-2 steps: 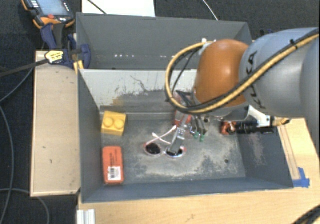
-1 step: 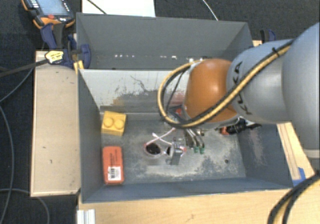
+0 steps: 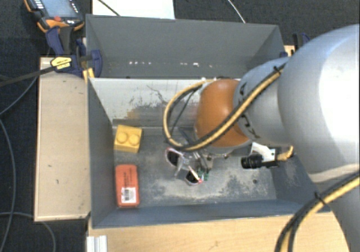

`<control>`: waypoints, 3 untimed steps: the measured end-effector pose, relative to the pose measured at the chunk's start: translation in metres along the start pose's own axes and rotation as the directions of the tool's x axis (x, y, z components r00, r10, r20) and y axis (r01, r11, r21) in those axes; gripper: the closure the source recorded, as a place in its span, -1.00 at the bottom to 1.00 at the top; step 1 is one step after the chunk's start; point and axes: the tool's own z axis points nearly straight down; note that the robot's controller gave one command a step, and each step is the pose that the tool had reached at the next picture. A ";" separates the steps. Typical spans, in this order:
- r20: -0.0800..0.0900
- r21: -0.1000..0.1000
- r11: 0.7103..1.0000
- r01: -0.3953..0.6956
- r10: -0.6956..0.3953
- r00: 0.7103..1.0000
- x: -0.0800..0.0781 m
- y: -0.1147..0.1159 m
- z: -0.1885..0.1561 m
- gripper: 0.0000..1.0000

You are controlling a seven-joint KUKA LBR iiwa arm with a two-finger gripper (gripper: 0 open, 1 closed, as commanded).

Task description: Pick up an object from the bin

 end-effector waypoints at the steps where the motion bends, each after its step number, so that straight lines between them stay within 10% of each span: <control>1: 0.000 0.000 1.000 0.000 0.000 1.000 0.000 0.000 0.000 1.00; 2: 0.005 -0.001 1.000 -0.010 0.010 1.000 -0.029 -0.017 -0.001 1.00; 3: 0.002 -0.001 1.000 -0.020 0.020 1.000 -0.024 -0.021 -0.001 1.00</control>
Offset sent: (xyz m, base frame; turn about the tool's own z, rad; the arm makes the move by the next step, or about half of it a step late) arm 0.0205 -0.0244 -0.0005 0.0074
